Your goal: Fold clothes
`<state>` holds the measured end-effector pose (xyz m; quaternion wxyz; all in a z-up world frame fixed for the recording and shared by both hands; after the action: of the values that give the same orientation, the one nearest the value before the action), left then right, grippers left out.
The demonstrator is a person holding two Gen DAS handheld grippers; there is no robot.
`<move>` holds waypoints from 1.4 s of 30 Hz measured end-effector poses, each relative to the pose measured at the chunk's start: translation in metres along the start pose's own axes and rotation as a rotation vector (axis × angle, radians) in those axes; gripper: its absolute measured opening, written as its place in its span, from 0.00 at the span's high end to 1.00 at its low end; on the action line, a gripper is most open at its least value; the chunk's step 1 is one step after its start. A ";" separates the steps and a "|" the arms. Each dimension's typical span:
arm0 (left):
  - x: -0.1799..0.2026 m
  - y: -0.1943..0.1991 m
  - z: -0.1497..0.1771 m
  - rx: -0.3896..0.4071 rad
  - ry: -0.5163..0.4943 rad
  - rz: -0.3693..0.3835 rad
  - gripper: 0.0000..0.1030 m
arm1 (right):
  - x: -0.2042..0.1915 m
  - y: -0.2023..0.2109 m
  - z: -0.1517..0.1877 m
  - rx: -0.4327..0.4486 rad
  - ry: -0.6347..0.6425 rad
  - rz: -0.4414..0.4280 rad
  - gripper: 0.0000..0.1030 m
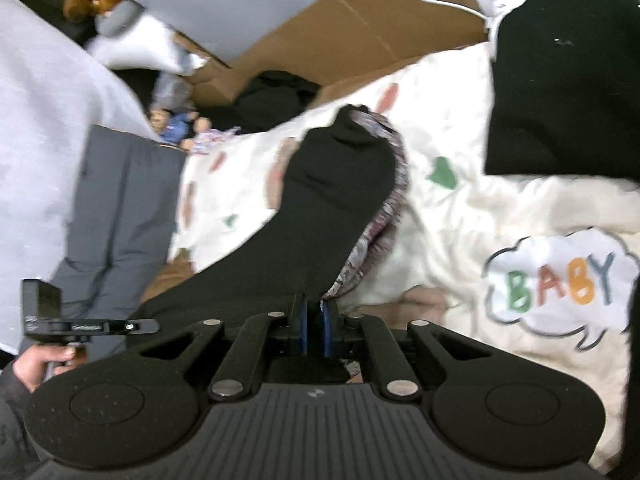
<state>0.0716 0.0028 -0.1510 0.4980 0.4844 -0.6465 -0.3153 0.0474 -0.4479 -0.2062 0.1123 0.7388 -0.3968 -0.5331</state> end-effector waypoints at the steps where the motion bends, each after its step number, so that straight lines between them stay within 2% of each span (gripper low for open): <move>1: -0.001 0.004 0.002 -0.004 0.003 -0.002 0.94 | -0.003 0.002 0.005 0.002 -0.012 -0.015 0.93; 4: 0.004 0.008 -0.002 -0.031 -0.022 -0.039 0.94 | -0.021 0.007 0.021 0.001 -0.004 -0.012 0.93; 6: 0.000 0.014 -0.006 -0.031 -0.006 -0.046 0.94 | -0.029 0.006 0.027 0.005 -0.012 -0.045 0.93; 10: -0.003 0.014 -0.015 -0.039 -0.024 -0.063 0.94 | -0.033 -0.003 0.028 0.002 -0.003 -0.023 0.93; 16: -0.018 0.011 -0.018 -0.050 -0.020 -0.054 0.94 | -0.024 -0.030 0.032 -0.041 -0.037 -0.006 0.93; 22: -0.053 -0.001 -0.030 -0.070 0.026 -0.071 0.94 | -0.022 -0.068 0.056 -0.096 -0.093 0.003 0.93; 32: -0.095 -0.026 -0.036 -0.109 0.083 -0.071 0.94 | -0.038 -0.149 0.093 -0.272 -0.068 0.109 0.93; 42: -0.114 -0.044 -0.033 -0.130 0.109 -0.064 0.94 | -0.039 -0.193 0.120 -0.401 -0.030 0.203 0.93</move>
<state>0.1207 0.0983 -0.2184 0.5525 0.4881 -0.5808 -0.3453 0.0279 -0.2623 -0.3410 0.3044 0.6500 -0.3567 -0.5981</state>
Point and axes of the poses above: each gripper's, at about its wrist camera, not at the fingertips, and y roughly against the way its jaws point, x to its right, z to its underside, the point moved 2 cm from there along -y, roughly the way its jaws point, and after that the axes turned 2 degrees about y, right-handed, at the moved point
